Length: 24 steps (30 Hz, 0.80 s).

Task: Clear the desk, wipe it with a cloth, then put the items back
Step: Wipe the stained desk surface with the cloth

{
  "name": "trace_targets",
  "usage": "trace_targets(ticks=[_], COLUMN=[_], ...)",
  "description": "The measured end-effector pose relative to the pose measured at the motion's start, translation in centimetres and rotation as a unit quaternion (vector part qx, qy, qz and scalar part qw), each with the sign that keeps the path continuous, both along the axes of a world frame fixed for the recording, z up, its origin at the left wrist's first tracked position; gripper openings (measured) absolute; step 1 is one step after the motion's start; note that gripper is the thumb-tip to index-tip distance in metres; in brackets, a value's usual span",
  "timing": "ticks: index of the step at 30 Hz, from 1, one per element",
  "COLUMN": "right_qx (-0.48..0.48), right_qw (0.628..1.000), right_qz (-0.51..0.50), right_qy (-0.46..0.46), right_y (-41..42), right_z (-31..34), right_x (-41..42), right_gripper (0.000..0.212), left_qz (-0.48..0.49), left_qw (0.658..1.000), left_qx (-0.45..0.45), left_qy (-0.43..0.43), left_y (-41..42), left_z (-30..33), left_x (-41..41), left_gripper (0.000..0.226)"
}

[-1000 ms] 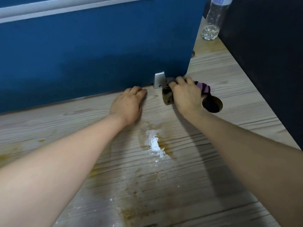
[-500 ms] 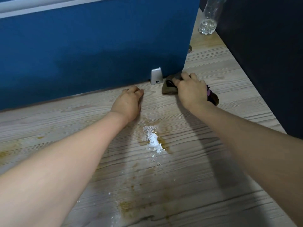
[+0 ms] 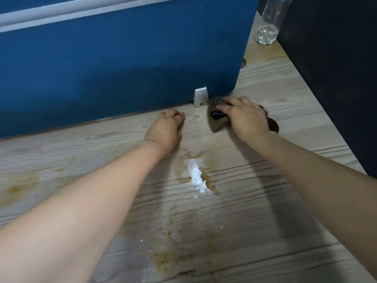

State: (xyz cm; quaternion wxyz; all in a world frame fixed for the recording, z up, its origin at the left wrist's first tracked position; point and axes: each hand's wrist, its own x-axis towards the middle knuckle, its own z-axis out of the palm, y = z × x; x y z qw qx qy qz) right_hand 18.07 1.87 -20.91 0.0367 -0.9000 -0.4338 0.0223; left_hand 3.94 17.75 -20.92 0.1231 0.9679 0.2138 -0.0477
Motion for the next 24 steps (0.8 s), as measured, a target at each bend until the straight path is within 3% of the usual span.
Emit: trace_targets(ticks=[4, 10, 13, 18, 21, 24], right_qx=[0.025, 0.028, -0.014, 0.02, 0.03, 0.005], right_qw=[0.991, 0.999, 1.0, 0.99, 0.996, 0.997], right_qz=[-0.128, -0.032, 0.004, -0.137, -0.043, 0.035], right_qy=[-0.024, 0.008, 0.003, 0.019, 0.066, 0.064], right_y=[-0.4, 2.0, 0.8, 0.6, 1.4, -0.4], right_z=[-0.6, -0.1, 0.4, -0.6, -1.7, -1.7], right_x=[-0.4, -3.0, -1.9, -3.0, -6.8, -5.6], right_gripper=[0.043, 0.044, 0.048, 0.066, 0.062, 0.059], left_qz=[-0.006, -0.019, -0.015, -0.003, 0.026, 0.034], left_qw=[1.0, 0.999, 0.999, 1.0, 1.0, 0.999], left_qx=[0.0, -0.047, -0.027, -0.025, -0.016, -0.008], left_qy=[-0.01, -0.001, -0.014, -0.001, -0.008, 0.027], left_y=[0.2, 1.1, 0.8, -0.3, -1.0, -1.3], left_z=[-0.5, -0.4, -0.2, -0.9, -1.6, -1.6], left_x=[-0.2, -0.8, -1.6, -2.0, -1.8, -1.6], left_gripper=[0.048, 0.049, 0.047, 0.049, 0.046, 0.051])
